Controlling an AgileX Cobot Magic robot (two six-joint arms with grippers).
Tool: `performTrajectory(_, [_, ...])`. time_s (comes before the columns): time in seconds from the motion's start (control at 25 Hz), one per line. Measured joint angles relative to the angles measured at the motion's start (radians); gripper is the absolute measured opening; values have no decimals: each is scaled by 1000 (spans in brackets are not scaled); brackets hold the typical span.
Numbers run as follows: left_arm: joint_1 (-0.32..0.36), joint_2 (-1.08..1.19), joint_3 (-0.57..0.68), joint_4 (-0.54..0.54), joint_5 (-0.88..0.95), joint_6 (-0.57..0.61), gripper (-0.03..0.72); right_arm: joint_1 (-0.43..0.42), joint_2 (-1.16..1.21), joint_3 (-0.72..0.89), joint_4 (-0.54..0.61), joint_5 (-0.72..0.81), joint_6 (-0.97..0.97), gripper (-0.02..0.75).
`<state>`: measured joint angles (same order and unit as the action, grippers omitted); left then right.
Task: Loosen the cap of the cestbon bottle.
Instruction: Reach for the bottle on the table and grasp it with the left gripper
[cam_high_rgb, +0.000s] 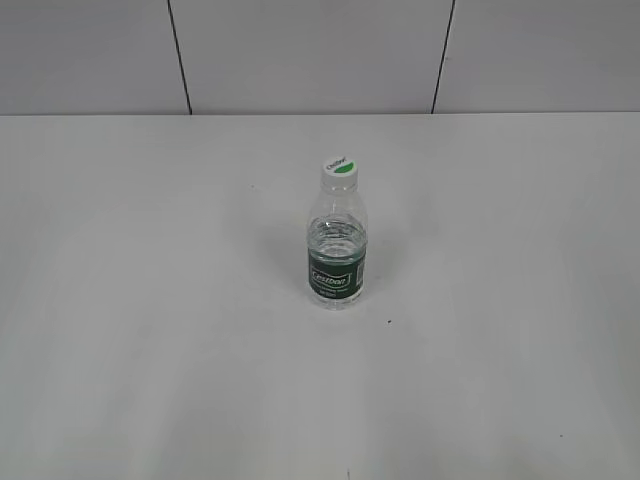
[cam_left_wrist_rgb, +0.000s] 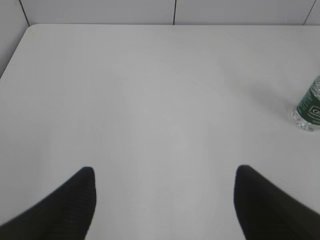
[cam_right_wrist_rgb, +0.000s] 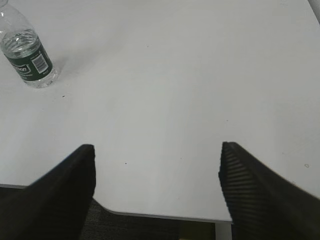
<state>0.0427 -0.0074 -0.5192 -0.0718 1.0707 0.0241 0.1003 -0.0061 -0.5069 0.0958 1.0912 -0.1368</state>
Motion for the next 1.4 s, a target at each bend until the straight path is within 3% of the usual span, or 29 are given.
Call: performTrajectory(1.4, [0, 0, 0, 1, 0, 0, 517, 0, 0, 0, 0, 0, 0, 587])
